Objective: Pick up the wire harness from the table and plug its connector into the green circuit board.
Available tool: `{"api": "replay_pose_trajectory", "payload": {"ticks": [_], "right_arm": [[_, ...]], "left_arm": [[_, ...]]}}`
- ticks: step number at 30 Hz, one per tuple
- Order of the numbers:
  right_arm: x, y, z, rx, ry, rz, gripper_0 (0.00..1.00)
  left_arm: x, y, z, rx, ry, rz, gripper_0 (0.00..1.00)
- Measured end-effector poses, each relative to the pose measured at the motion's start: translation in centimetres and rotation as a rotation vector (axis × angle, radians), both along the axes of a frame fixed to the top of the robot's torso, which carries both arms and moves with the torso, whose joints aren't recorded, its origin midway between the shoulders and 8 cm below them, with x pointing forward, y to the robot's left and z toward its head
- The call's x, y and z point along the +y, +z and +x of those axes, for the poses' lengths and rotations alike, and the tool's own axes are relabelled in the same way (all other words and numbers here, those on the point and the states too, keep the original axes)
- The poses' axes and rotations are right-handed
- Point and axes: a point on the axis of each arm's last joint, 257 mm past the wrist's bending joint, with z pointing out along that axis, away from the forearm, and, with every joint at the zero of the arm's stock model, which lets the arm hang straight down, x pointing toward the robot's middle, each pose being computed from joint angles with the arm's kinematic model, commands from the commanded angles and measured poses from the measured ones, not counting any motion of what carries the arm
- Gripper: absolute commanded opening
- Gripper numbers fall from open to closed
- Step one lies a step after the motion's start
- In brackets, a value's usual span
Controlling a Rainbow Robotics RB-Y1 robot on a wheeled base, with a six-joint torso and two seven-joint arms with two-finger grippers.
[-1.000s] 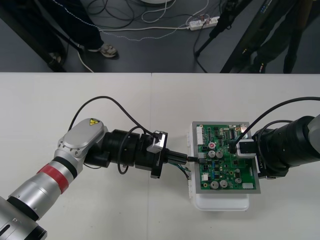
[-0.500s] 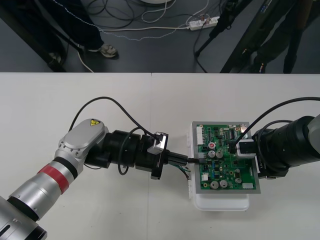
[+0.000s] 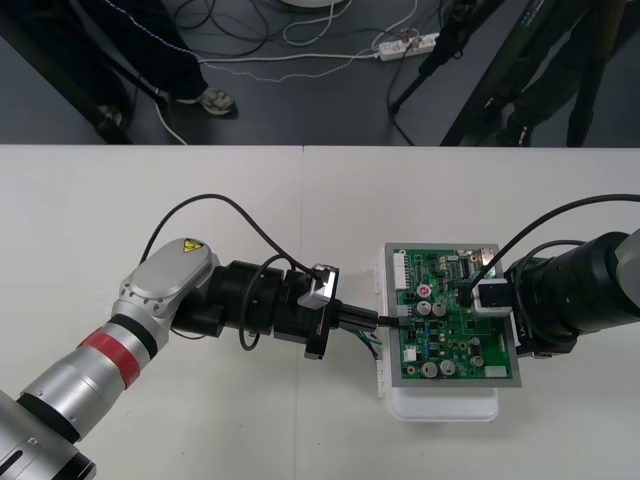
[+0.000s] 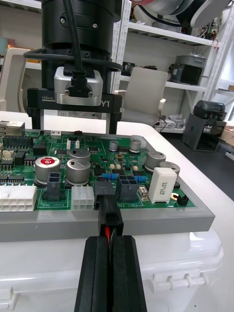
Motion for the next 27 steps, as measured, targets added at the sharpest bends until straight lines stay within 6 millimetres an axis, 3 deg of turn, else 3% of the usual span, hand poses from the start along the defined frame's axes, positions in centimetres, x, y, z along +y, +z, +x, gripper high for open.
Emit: {"api": "replay_pose_trajectory", "payload": {"ticks": [27], "right_arm": [[0.0,0.0,0.0,0.000,0.001,0.000,1.00]], "left_arm": [[-1.0,0.2,0.0,-0.020,0.002,-0.002,0.00]]}}
